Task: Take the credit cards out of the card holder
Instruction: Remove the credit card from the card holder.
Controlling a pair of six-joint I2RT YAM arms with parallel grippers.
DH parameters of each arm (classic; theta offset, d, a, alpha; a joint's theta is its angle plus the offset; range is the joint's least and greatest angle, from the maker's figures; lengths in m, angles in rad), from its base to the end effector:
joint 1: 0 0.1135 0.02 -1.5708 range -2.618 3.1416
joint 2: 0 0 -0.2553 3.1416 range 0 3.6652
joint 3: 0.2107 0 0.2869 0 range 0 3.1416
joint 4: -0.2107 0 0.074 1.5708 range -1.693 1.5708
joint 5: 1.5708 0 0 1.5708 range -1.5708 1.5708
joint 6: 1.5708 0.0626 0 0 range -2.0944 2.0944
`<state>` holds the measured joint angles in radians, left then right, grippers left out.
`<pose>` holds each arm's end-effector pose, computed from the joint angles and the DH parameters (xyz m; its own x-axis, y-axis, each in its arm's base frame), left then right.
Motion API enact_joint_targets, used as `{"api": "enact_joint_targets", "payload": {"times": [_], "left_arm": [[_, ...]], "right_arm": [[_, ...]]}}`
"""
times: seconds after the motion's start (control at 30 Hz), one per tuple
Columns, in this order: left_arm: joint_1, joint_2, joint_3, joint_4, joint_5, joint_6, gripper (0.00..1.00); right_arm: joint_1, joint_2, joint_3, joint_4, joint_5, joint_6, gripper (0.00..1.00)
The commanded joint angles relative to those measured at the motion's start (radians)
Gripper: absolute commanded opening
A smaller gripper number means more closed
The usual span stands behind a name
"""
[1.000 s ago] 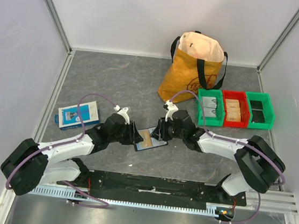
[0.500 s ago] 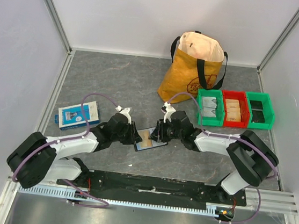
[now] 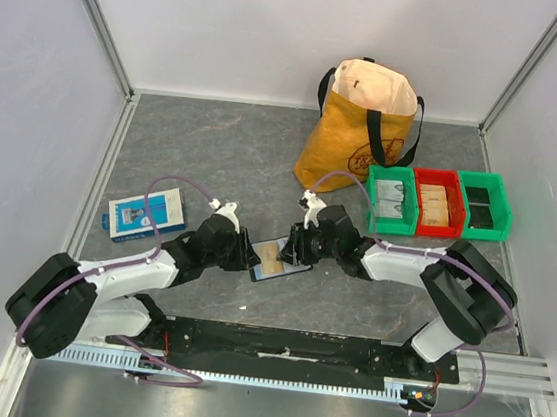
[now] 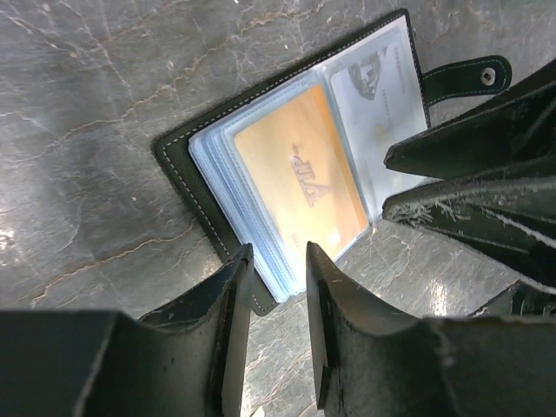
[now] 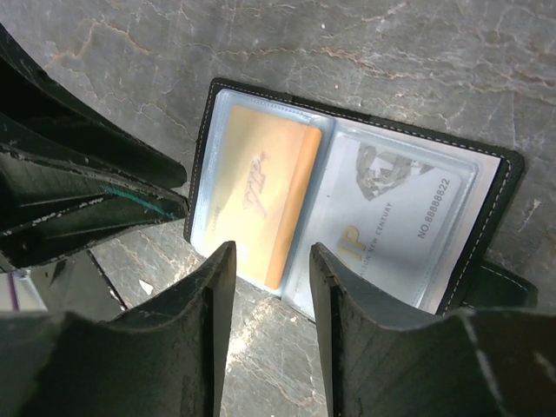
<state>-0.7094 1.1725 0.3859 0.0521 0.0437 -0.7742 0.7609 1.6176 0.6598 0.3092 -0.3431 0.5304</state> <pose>0.1977 -0.1734 0.1011 -0.8358 -0.2031 -0.5102 0.1273 0.8321 -0.5398 0.2378 0.2555 0.0933 -0.8041 -0.1078 -0.5846 -0.5063 0.6396 0.5784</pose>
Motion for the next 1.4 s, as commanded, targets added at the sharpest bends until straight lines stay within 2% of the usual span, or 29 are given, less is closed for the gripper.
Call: {"api": "enact_joint_targets", "payload": {"times": [0.0,0.27,0.43,0.47,0.5,0.53,0.8,1.37], "left_arm": [[-0.002,-0.046,0.007,-0.032,-0.085,-0.004,0.38],[-0.001,-0.036,-0.016,-0.074,-0.09,-0.008,0.3],[-0.001,-0.02,-0.021,-0.097,-0.088,-0.007,0.21],[0.002,-0.017,-0.021,-0.101,-0.088,-0.007,0.19],[-0.001,-0.014,-0.021,-0.104,-0.087,-0.008,0.17],[0.001,-0.013,-0.024,-0.104,-0.087,-0.008,0.15],[0.001,-0.008,-0.033,-0.104,-0.084,-0.019,0.09],[0.001,-0.014,-0.033,-0.104,-0.082,-0.017,0.09]], "right_arm": [[0.054,-0.074,0.092,-0.125,0.126,-0.147,0.49],[0.192,-0.038,0.202,-0.297,0.389,-0.256,0.7],[0.259,0.01,0.259,-0.361,0.487,-0.28,0.78],[0.27,0.019,0.265,-0.364,0.496,-0.28,0.83],[0.282,0.031,0.274,-0.367,0.504,-0.279,0.96],[0.29,0.04,0.281,-0.371,0.515,-0.277,0.98],[0.341,0.102,0.327,-0.421,0.638,-0.262,0.98],[0.413,0.139,0.385,-0.496,0.797,-0.296,0.98]]}}
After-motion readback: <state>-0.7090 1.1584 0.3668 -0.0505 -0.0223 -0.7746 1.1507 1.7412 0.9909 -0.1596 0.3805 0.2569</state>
